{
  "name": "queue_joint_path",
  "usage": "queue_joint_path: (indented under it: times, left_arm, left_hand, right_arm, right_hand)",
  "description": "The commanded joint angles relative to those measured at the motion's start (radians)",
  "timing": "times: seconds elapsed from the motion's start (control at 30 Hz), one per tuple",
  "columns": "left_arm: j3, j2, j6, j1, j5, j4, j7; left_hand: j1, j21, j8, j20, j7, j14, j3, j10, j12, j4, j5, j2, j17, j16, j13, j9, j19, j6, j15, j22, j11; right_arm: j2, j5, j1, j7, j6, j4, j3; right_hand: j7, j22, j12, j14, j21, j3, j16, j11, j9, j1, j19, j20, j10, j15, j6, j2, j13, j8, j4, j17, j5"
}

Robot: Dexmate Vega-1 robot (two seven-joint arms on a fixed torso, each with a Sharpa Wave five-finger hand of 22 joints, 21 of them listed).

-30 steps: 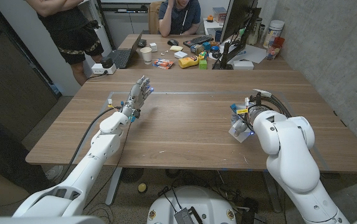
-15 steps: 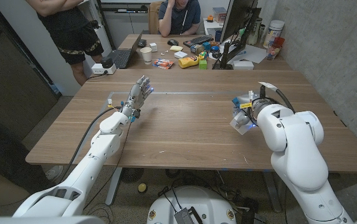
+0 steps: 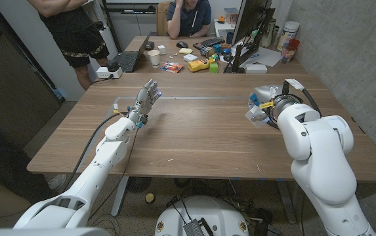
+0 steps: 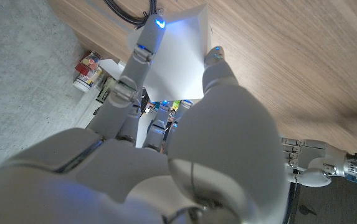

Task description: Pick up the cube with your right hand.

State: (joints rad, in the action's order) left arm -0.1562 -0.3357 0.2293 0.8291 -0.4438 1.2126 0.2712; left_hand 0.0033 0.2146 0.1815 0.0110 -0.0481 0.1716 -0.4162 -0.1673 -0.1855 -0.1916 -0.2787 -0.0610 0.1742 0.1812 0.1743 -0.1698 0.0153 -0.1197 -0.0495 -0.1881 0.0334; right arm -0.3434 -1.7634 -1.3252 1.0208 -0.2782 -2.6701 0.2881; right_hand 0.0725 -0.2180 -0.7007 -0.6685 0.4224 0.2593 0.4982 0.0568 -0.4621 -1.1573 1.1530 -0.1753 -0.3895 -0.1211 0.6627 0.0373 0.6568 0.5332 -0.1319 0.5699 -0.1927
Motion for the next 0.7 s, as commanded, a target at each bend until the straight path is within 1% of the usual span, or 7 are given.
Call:
queue_joint_path:
  times: [0.03,0.2,0.7]
  left_arm:
    - [0.004,-0.001,-0.002,0.003,0.001,0.005,-0.008]
    - [0.004,-0.001,-0.001,0.006,0.001,0.008,-0.01]
    - [0.002,-0.003,-0.002,0.015,-0.001,0.026,-0.017]
  left_hand:
    - [-0.003,0.003,0.001,0.009,-0.002,0.023,0.005,-0.01,-0.004,0.0,-0.005,-0.112,0.005,0.005,0.003,-0.006,0.0,0.002,-0.001,-0.003,0.003]
    - [-0.003,0.002,0.001,0.009,-0.002,0.023,0.005,-0.01,-0.004,0.0,-0.005,-0.112,0.005,0.005,0.003,-0.006,0.0,0.002,-0.002,-0.003,0.003]
    - [-0.003,0.002,0.001,0.009,-0.002,0.023,0.007,-0.01,-0.004,0.0,-0.006,-0.113,0.005,0.005,0.003,-0.006,0.0,0.002,-0.001,-0.003,0.003]
  right_arm:
    - [0.013,-0.016,-0.009,-0.067,0.028,-0.027,-0.014]
    - [0.017,-0.023,-0.017,-0.095,0.035,-0.04,-0.021]
    - [0.032,-0.052,-0.07,-0.187,0.045,-0.082,-0.04]
  right_hand:
    - [-0.008,0.001,-0.015,-0.2,0.012,0.005,-0.008,-0.017,-0.004,-0.206,-0.044,-0.039,-0.023,0.342,0.011,-0.205,0.012,0.01,0.003,0.163,-0.005]
    - [-0.011,0.002,-0.019,-0.202,0.014,0.006,-0.01,-0.018,-0.005,-0.207,-0.043,-0.039,-0.025,0.343,0.013,-0.205,0.016,0.011,0.003,0.165,-0.006]
    - [-0.013,0.003,-0.037,-0.216,0.027,0.009,-0.018,-0.019,-0.005,-0.208,-0.039,-0.039,-0.032,0.343,0.018,-0.207,0.032,0.012,0.005,0.173,-0.009]
